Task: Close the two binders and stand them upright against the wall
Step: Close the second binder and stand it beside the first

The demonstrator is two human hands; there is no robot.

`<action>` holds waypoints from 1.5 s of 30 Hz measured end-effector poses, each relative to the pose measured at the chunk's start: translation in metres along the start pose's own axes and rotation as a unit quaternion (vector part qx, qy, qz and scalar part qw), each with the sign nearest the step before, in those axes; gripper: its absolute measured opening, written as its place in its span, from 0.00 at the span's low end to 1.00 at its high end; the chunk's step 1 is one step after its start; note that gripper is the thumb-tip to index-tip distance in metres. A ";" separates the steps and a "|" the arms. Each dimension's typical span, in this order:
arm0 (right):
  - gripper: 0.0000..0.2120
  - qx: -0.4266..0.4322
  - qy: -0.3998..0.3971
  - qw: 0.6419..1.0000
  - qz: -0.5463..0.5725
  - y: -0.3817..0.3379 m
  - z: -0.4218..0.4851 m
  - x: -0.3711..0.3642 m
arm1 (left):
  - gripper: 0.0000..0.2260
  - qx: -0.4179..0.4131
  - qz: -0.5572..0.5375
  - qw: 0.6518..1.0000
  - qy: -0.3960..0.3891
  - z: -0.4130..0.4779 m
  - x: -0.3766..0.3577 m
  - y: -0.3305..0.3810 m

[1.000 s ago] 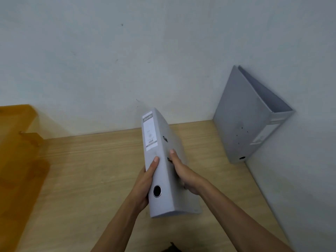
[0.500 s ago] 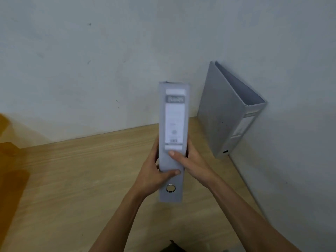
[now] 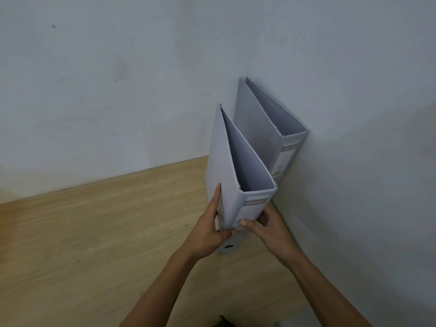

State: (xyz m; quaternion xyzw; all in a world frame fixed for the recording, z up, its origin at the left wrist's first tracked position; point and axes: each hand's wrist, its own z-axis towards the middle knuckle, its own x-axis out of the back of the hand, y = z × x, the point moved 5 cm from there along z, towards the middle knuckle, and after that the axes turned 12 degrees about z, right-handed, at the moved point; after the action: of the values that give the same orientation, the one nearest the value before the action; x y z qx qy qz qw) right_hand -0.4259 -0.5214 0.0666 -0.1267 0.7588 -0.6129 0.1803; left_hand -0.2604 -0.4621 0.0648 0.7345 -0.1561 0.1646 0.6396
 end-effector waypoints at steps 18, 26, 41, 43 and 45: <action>0.17 0.049 0.055 0.997 -0.015 -0.025 0.062 0.066 | 0.52 0.042 -0.001 0.999 0.027 0.099 -0.035 0.026; 0.11 0.042 0.111 0.991 -0.060 -0.027 0.095 0.070 | 0.49 0.065 -0.006 0.996 0.056 0.124 -0.020 0.017; 0.11 0.005 0.155 0.987 0.042 -0.022 0.104 0.061 | 0.47 0.059 0.048 0.996 0.052 0.137 -0.019 0.016; 0.11 -0.008 0.153 0.987 0.038 -0.025 0.103 0.059 | 0.46 0.065 0.053 0.995 0.054 0.135 -0.017 0.019; 0.11 -0.026 0.147 0.988 0.036 -0.027 0.105 0.058 | 0.47 0.072 0.061 0.994 0.057 0.135 -0.014 0.021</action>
State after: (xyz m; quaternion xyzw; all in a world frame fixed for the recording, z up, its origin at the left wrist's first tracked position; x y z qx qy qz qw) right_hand -0.4343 -0.6438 0.0672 -0.0124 0.7971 -0.5976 0.0856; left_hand -0.2765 -0.5982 0.0596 0.7573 -0.1519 0.2554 0.5815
